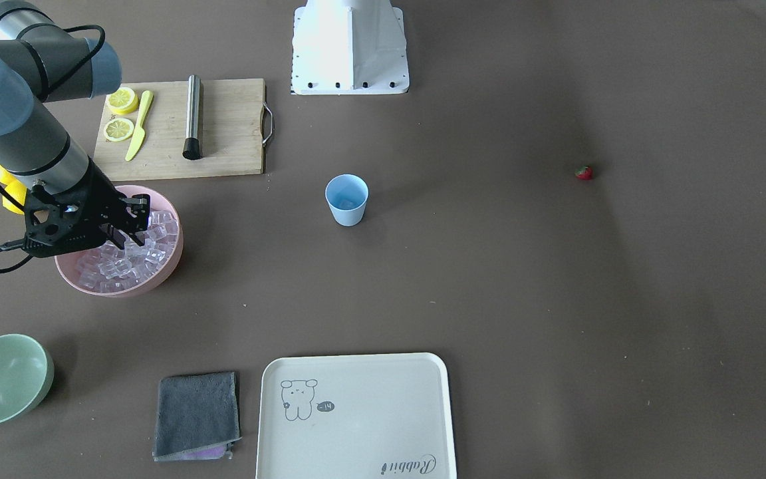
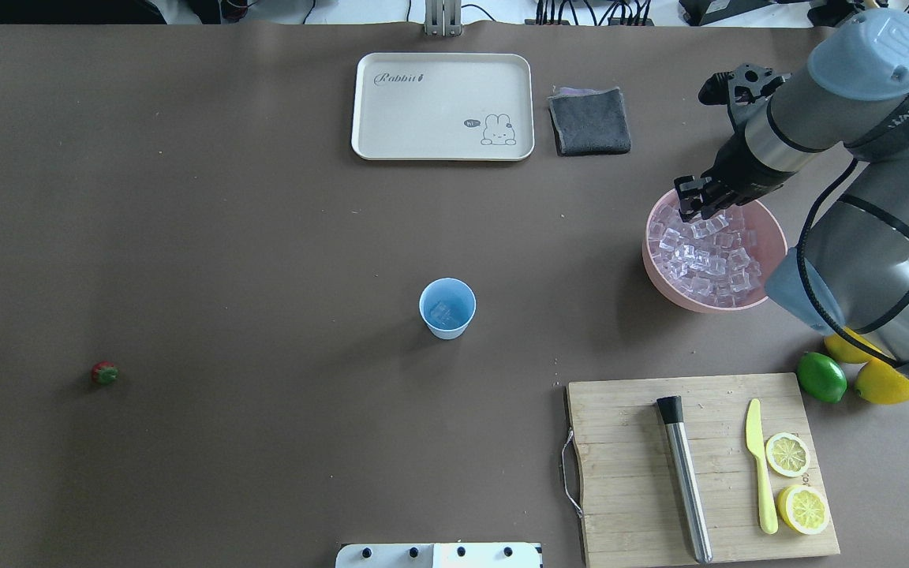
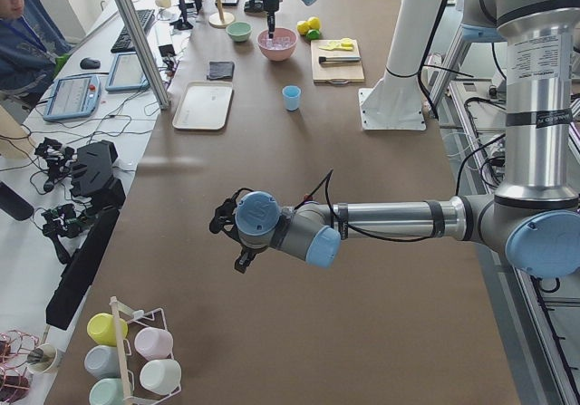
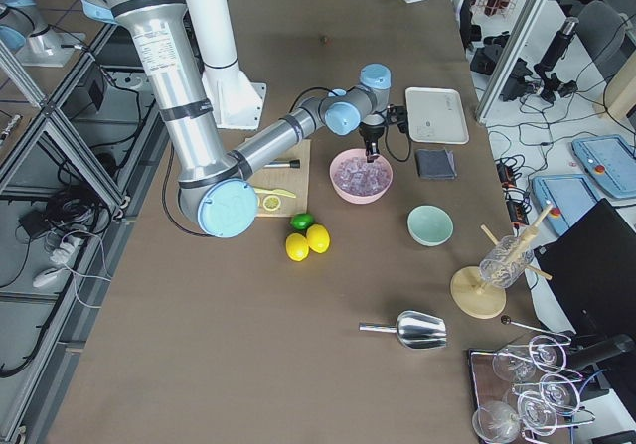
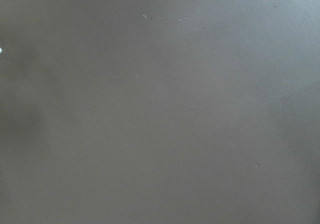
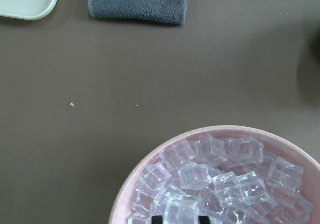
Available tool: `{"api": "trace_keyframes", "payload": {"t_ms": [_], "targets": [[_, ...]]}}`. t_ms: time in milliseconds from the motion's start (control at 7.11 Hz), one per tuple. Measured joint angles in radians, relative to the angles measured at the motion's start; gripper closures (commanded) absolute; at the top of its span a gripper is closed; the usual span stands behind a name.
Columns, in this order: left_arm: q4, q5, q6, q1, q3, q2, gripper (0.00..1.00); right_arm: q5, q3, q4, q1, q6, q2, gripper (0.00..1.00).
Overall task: Put ice and strawberries in cup
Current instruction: 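Carry the ice cube with the right gripper to the blue cup and release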
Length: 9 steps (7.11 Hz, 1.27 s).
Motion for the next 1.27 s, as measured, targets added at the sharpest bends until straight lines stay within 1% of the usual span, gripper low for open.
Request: {"api": "trace_keyframes", "payload": {"t_ms": [141,281,422,562,844,984,1125,1266], "targets": [[0.000,0.000,0.000,0.001,0.000,0.000,0.01,0.009,0.022,-0.055,-0.002,0.051,0.041,1.00],[0.000,0.000,0.000,0.002,0.000,0.000,0.01,0.007,0.034,-0.091,-0.030,0.166,0.097,1.00],[0.000,0.000,0.000,0.002,0.000,0.000,0.01,-0.023,0.036,-0.108,-0.086,0.314,0.162,1.00],[0.000,0.000,0.000,0.003,0.001,0.000,0.01,-0.088,0.033,-0.115,-0.157,0.465,0.222,1.00],[0.000,0.000,-0.015,0.004,0.001,-0.004,0.01,-0.273,0.010,-0.141,-0.322,0.737,0.332,1.00],[0.000,-0.001,-0.020,0.005,0.001,-0.005,0.01,-0.355,-0.024,-0.168,-0.391,0.827,0.391,1.00],[0.000,-0.001,-0.022,0.005,0.002,-0.005,0.01,-0.410,-0.055,-0.183,-0.434,0.877,0.428,1.00],[0.000,-0.001,-0.023,0.006,0.002,-0.005,0.01,-0.436,-0.070,-0.189,-0.455,0.896,0.442,0.71]]}}
